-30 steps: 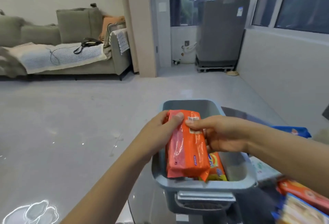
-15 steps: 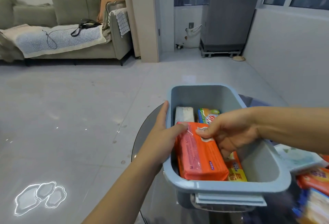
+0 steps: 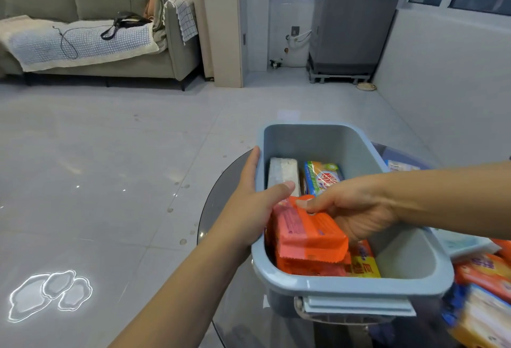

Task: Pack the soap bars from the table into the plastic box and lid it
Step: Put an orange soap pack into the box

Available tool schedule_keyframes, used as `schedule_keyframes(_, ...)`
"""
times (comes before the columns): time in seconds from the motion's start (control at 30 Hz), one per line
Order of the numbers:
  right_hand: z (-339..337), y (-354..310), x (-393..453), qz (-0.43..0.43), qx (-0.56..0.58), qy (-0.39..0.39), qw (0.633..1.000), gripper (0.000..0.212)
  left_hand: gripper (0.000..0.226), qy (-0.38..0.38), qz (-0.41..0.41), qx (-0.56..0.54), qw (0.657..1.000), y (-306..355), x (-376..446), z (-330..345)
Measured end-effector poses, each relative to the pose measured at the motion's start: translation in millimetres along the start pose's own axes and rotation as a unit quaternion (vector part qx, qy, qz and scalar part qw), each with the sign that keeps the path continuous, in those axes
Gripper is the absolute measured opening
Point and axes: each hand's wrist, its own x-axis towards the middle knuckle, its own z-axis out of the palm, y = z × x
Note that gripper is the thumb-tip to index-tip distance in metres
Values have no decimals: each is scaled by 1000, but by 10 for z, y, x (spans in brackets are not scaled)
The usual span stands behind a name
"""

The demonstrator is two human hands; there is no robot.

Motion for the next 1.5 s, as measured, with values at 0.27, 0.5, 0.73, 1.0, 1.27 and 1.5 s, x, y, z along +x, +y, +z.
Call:
schedule_keyframes(0.27, 129, 168, 106, -51, 22, 82, 995, 12, 85, -3, -12, -6, 1000, 50, -42, 46)
schedule_keyframes(0.5, 116, 130, -58, 43, -116, -54, 991, 27, 83, -14, -9, -20, 1000, 42, -47, 17)
schedule_keyframes(0.73, 256, 179, 58, 48, -154, 31, 986, 12, 82, 2, -2, -36, 999, 32, -33, 37)
schedule_keyframes(1.0, 340, 134, 121, 37, -410, 192, 891, 61, 80, -7, -4, -41, 999, 63, -78, 24)
schedule_keyframes(1.27, 147, 77, 240, 23, -478, 192, 857, 46, 78, -9, 1, -25, 1000, 44, -55, 16)
schedule_keyframes(1.5, 109, 96, 239, 13, -468, 199, 861, 54, 75, -8, -4, -12, 1000, 39, -45, 10)
